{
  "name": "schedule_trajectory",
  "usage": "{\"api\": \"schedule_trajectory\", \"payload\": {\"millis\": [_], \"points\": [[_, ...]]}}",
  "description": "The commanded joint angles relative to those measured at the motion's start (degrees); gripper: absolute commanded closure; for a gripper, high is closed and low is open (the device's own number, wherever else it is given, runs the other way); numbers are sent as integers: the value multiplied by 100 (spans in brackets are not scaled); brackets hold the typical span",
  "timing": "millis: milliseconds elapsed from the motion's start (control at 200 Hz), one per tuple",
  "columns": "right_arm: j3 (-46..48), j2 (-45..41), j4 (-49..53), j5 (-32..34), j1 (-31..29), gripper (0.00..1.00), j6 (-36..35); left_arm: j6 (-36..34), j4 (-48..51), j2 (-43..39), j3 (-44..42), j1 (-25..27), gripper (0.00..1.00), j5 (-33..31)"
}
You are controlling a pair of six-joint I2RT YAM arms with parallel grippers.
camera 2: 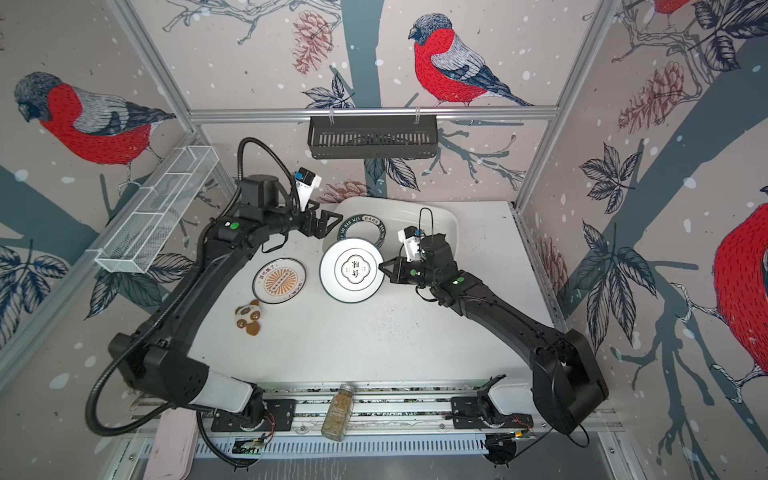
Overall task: Place the plates into the plastic bin on the countertop
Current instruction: 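Carry the plate over the bin with the right gripper while the left gripper approaches, then close the left gripper on the plate rim while the right gripper holds it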
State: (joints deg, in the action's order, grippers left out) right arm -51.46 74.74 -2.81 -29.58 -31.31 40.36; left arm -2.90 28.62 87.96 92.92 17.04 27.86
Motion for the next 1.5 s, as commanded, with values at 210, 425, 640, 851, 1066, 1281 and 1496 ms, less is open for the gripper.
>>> {"api": "schedule_trajectory", "payload": {"millis": [210,425,640,851,1066,1281,1496], "points": [[271,-778,679,-230,919,99,-445,1314,-209,920,117,174,12,1277],[370,-1012,685,-356,1297,99,-415,1693,-641,854,-509,186,16,1824],[338,-1023,604,-382,1459,99,-389,1894,-906,930,-819,279,20,1997],[359,-1020,503,-399,1573,99,-362,1825,-812,1069,-725,534,24,2044],[393,-1081,461,-486,1748,98,-378,1595,-660,1218,-675,771,37,1996],[469,-1220,457,-531,1909,99,-360,1587,-619,1274,-584,859,50,2066],[650,-1425,318,-504,1966,99,-319,1691,-691,1318,-591,922,62,2248]]}}
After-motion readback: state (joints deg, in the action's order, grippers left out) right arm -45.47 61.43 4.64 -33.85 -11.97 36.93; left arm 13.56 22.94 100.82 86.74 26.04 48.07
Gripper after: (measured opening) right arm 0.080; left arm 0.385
